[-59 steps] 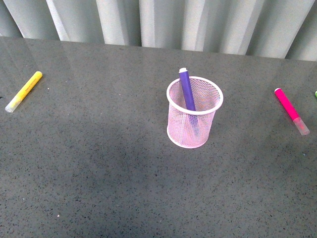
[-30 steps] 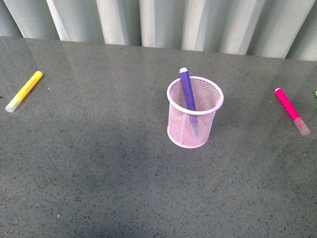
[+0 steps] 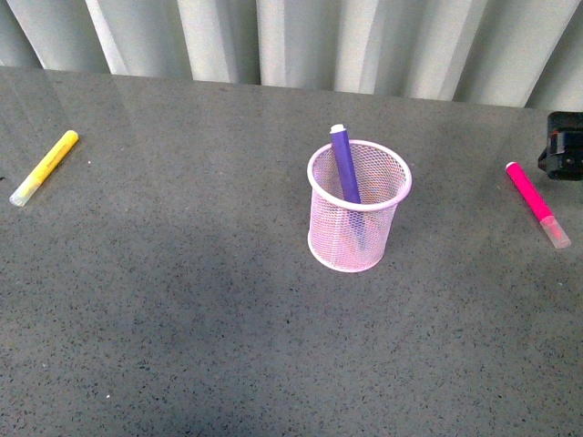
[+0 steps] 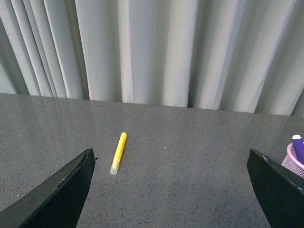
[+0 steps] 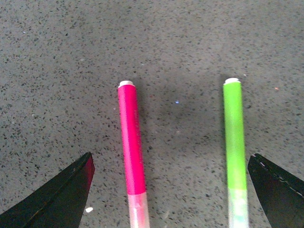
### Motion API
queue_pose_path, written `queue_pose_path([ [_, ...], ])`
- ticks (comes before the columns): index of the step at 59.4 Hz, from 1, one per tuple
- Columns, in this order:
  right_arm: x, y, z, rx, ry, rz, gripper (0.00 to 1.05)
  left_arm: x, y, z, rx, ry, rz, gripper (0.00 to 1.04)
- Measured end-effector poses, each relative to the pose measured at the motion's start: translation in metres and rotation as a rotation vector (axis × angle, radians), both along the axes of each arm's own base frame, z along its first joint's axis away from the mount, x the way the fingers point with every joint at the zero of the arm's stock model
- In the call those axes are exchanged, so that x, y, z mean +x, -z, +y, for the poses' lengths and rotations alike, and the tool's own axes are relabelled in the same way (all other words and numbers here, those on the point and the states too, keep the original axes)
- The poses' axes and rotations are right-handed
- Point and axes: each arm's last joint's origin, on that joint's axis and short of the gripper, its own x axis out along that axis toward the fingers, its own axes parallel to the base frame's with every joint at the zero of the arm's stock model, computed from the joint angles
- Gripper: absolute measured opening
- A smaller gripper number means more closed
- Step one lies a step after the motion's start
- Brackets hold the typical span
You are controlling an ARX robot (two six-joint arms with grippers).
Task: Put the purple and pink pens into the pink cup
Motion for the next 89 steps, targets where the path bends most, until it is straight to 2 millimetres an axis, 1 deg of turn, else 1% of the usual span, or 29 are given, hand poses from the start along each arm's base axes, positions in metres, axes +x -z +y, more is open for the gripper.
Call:
queue_pose_path([
  [10, 0.016, 0.013, 0.013, 0.005, -0.018, 0.025, 0.98, 0.000, 0.000, 0.000, 0.000, 0.000, 0.000, 0.98],
  [33, 0.029, 0.044, 0.023, 0.013, -0.023, 0.094, 0.98, 0.000, 0.000, 0.000, 0.000, 0.000, 0.000, 0.98],
  [39, 0.033, 0.046, 0.024, 0.018, -0.025, 0.103, 0.97, 0.000, 0.000, 0.000, 0.000, 0.000, 0.000, 0.98],
  [40, 0.033, 0.046, 0.024, 0.018, -0.025, 0.104, 0.96, 0.000, 0.000, 0.000, 0.000, 0.000, 0.000, 0.98],
  [42, 0.035, 0.047, 0.024, 0.018, -0.025, 0.105, 0.90, 0.000, 0.000, 0.000, 0.000, 0.000, 0.000, 0.98],
  [47, 0.037, 0.047, 0.024, 0.031, -0.035, 0.110, 0.79, 0.000, 0.000, 0.000, 0.000, 0.000, 0.000, 0.98],
  [49, 0.038, 0.047, 0.024, 0.033, -0.037, 0.112, 0.71, 0.000, 0.000, 0.000, 0.000, 0.000, 0.000, 0.98],
  [60, 0.038, 0.047, 0.025, 0.045, -0.047, 0.115, 0.46, 0.000, 0.000, 0.000, 0.000, 0.000, 0.000, 0.98],
  [63, 0.038, 0.047, 0.025, 0.048, -0.046, 0.115, 0.37, 0.000, 0.000, 0.000, 0.000, 0.000, 0.000, 0.98],
  [68, 0.038, 0.047, 0.024, 0.052, -0.039, 0.112, 0.26, 0.000, 0.000, 0.000, 0.000, 0.000, 0.000, 0.98],
  [71, 0.038, 0.048, 0.023, 0.056, -0.031, 0.102, 0.18, 0.000, 0.000, 0.000, 0.000, 0.000, 0.000, 0.98],
  [74, 0.037, 0.048, 0.022, 0.056, -0.025, 0.092, 0.13, 0.000, 0.000, 0.000, 0.000, 0.000, 0.000, 0.98],
  [76, 0.036, 0.048, 0.022, 0.055, -0.019, 0.085, 0.12, 0.000, 0.000, 0.000, 0.000, 0.000, 0.000, 0.98],
  [89, 0.026, 0.046, 0.019, 0.033, 0.020, 0.009, 0.11, 0.000, 0.000, 0.000, 0.000, 0.000, 0.000, 0.98],
])
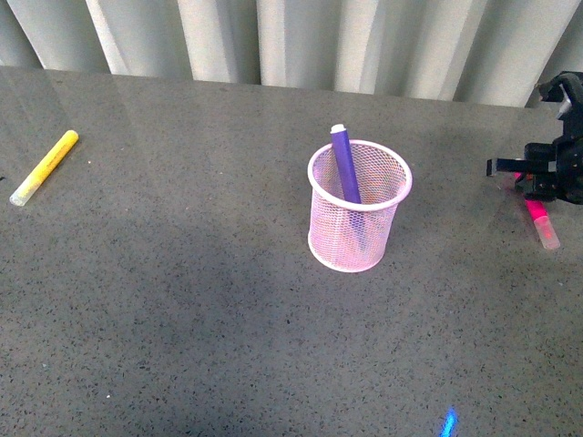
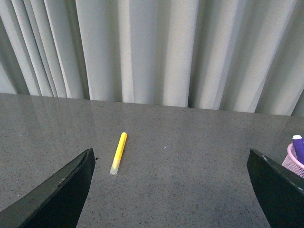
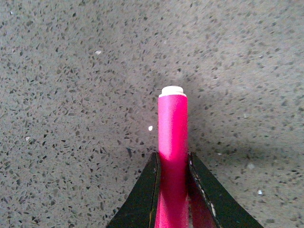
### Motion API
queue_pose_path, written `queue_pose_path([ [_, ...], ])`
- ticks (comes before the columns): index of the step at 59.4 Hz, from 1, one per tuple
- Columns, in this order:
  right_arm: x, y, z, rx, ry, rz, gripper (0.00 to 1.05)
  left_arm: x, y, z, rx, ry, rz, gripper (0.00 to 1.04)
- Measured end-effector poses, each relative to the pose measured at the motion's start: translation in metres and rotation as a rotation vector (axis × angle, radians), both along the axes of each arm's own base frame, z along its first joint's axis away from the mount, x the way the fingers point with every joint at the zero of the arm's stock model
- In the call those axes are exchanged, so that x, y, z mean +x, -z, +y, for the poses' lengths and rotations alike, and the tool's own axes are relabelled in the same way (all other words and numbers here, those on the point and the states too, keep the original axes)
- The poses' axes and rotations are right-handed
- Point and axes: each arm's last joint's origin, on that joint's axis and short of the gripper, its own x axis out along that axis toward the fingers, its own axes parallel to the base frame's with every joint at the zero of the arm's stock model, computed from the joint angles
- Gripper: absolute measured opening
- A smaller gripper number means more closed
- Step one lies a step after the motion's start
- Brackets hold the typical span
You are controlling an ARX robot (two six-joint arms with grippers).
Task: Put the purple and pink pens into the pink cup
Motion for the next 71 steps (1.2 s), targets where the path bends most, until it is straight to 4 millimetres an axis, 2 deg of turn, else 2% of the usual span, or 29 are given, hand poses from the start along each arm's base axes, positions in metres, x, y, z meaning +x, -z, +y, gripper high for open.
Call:
queue_pose_path([
  [9, -0.006, -0.018, 0.000, -0.011, 0.018, -0.119, 0.11, 0.000, 0.000, 0.000, 0.000, 0.000, 0.000, 0.98],
  [17, -0.012, -0.046, 0.010, -0.035, -0.006, -0.286, 0.11, 0.000, 0.000, 0.000, 0.000, 0.000, 0.000, 0.98],
  [24, -0.020, -0.076, 0.038, -0.074, -0.106, -0.463, 0.11, 0.000, 0.000, 0.000, 0.000, 0.000, 0.000, 0.98],
  [32, -0.035, -0.093, 0.081, -0.112, -0.257, -0.611, 0.11, 0.000, 0.000, 0.000, 0.000, 0.000, 0.000, 0.98],
  [43, -0.061, -0.099, 0.138, -0.142, -0.427, -0.765, 0.11, 0.000, 0.000, 0.000, 0.000, 0.000, 0.000, 0.98],
  [48, -0.069, -0.101, 0.156, -0.145, -0.465, -0.821, 0.11, 0.000, 0.000, 0.000, 0.000, 0.000, 0.000, 0.98],
  [59, -0.080, -0.090, 0.179, -0.137, -0.499, -0.841, 0.11, 0.000, 0.000, 0.000, 0.000, 0.000, 0.000, 0.98],
  [71, -0.086, -0.074, 0.189, -0.125, -0.504, -0.818, 0.11, 0.000, 0.000, 0.000, 0.000, 0.000, 0.000, 0.98],
])
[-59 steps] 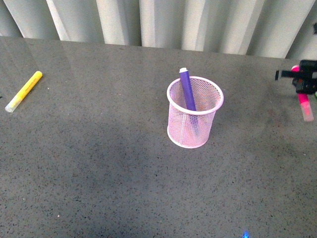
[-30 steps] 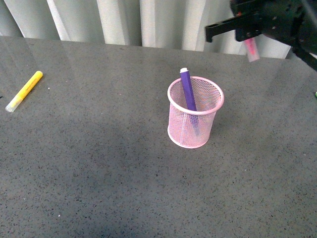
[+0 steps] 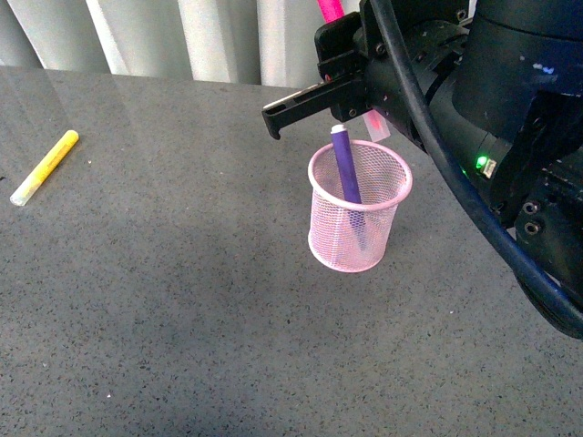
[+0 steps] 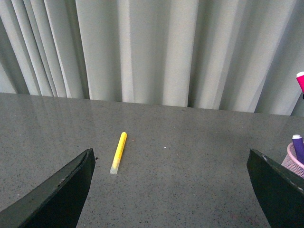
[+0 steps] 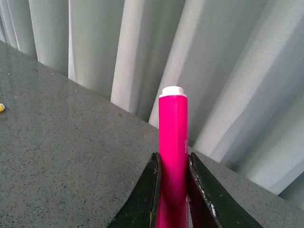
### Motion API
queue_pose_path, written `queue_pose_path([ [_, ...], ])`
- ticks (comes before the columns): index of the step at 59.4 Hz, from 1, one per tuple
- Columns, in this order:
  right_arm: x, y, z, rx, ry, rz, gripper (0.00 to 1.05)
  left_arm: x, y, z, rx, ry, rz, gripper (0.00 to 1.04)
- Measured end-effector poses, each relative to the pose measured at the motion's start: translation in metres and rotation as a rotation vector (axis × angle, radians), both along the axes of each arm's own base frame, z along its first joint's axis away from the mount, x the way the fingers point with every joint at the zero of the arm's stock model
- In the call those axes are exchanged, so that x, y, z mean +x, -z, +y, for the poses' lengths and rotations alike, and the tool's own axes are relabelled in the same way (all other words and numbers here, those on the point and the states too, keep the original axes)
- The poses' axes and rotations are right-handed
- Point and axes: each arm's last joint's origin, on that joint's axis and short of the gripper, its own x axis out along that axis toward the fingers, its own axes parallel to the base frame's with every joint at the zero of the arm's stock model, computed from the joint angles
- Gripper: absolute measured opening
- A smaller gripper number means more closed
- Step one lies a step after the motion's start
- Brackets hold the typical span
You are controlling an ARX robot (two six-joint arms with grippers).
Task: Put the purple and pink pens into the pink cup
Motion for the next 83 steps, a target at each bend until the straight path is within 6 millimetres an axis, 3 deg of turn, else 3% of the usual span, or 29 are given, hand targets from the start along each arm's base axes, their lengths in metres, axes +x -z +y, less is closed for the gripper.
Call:
queue_pose_path([
  [23, -0.001, 0.022, 0.000, 0.006, 0.001, 0.044, 0.11, 0.000, 0.000, 0.000, 0.000, 0.000, 0.000, 0.98],
  [65, -0.012, 0.040, -0.006, -0.009, 0.007, 0.094, 0.11, 0.000, 0.000, 0.000, 0.000, 0.000, 0.000, 0.98],
  [67, -0.013, 0.041, -0.007, -0.012, 0.003, 0.100, 0.13, 0.000, 0.000, 0.000, 0.000, 0.000, 0.000, 0.98],
  [83, -0.020, 0.045, -0.011, -0.010, -0.005, 0.134, 0.60, 0.000, 0.000, 0.000, 0.000, 0.000, 0.000, 0.98],
])
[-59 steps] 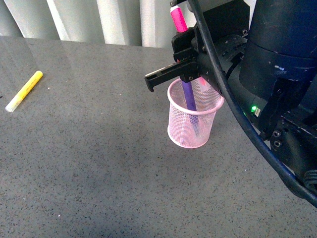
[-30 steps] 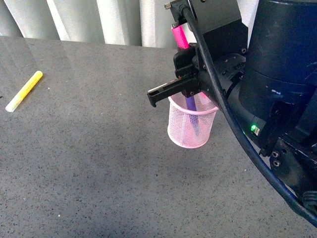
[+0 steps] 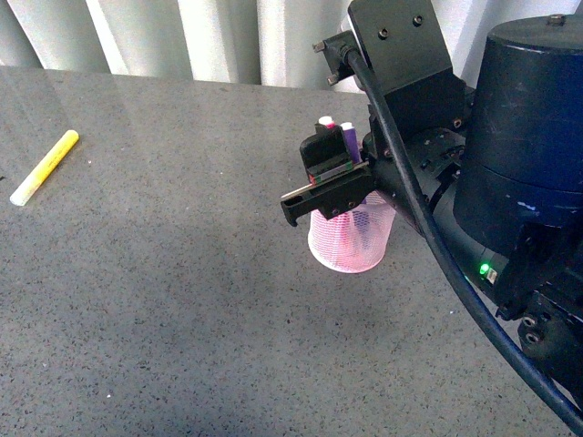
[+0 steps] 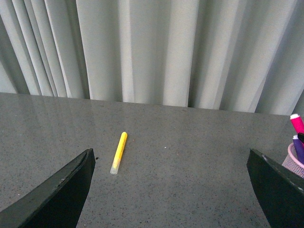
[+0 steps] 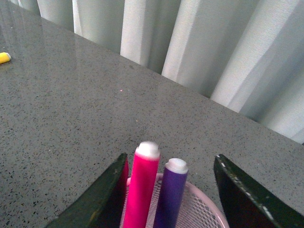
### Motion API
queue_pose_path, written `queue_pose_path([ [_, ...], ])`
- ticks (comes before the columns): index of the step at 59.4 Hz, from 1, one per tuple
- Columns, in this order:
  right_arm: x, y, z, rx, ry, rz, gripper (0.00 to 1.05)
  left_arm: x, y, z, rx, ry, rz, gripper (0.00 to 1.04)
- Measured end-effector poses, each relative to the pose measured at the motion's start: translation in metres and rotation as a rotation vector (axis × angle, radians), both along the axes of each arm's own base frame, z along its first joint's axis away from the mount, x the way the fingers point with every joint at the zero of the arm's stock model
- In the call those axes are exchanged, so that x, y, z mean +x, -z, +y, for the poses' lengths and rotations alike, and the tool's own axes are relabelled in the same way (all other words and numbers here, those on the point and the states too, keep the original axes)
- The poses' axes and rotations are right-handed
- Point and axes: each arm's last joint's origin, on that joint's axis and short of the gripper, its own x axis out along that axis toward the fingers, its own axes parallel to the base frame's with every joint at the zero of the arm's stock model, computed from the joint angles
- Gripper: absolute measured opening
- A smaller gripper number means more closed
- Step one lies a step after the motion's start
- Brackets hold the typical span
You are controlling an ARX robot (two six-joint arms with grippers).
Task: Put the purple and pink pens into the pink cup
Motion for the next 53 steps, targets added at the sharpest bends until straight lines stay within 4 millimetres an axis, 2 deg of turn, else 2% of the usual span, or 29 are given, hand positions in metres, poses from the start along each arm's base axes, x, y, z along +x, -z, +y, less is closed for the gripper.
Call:
queue_pose_path([
  [10, -0.005, -0.010, -0.005, 0.013, 0.030, -0.009, 0.89, 0.000, 0.000, 0.000, 0.000, 0.000, 0.000, 0.98],
  [14, -0.008, -0.022, -0.012, 0.031, 0.085, 0.011, 1.00, 0.000, 0.000, 0.000, 0.000, 0.000, 0.000, 0.98],
  [18, -0.011, -0.035, -0.022, 0.059, 0.157, 0.056, 0.97, 0.000, 0.000, 0.000, 0.000, 0.000, 0.000, 0.98],
  [27, -0.031, -0.080, -0.067, 0.200, 0.367, 0.194, 0.98, 0.000, 0.000, 0.000, 0.000, 0.000, 0.000, 0.98],
  [31, -0.049, -0.102, -0.094, 0.266, 0.463, 0.245, 0.98, 0.000, 0.000, 0.000, 0.000, 0.000, 0.000, 0.98],
  [36, -0.073, -0.120, -0.117, 0.294, 0.561, 0.271, 0.98, 0.000, 0.000, 0.000, 0.000, 0.000, 0.000, 0.98],
  [41, -0.083, -0.130, -0.124, 0.329, 0.585, 0.250, 0.98, 0.000, 0.000, 0.000, 0.000, 0.000, 0.000, 0.98],
  [45, -0.083, -0.128, -0.123, 0.330, 0.565, 0.256, 0.97, 0.000, 0.000, 0.000, 0.000, 0.000, 0.000, 0.98],
  [50, -0.092, -0.109, -0.129, 0.300, 0.400, 0.030, 0.77, 0.000, 0.000, 0.000, 0.000, -0.003, 0.000, 0.98],
  [53, -0.101, -0.110, -0.134, 0.282, 0.383, -0.068, 0.66, 0.000, 0.000, 0.000, 0.000, -0.003, 0.000, 0.98],
])
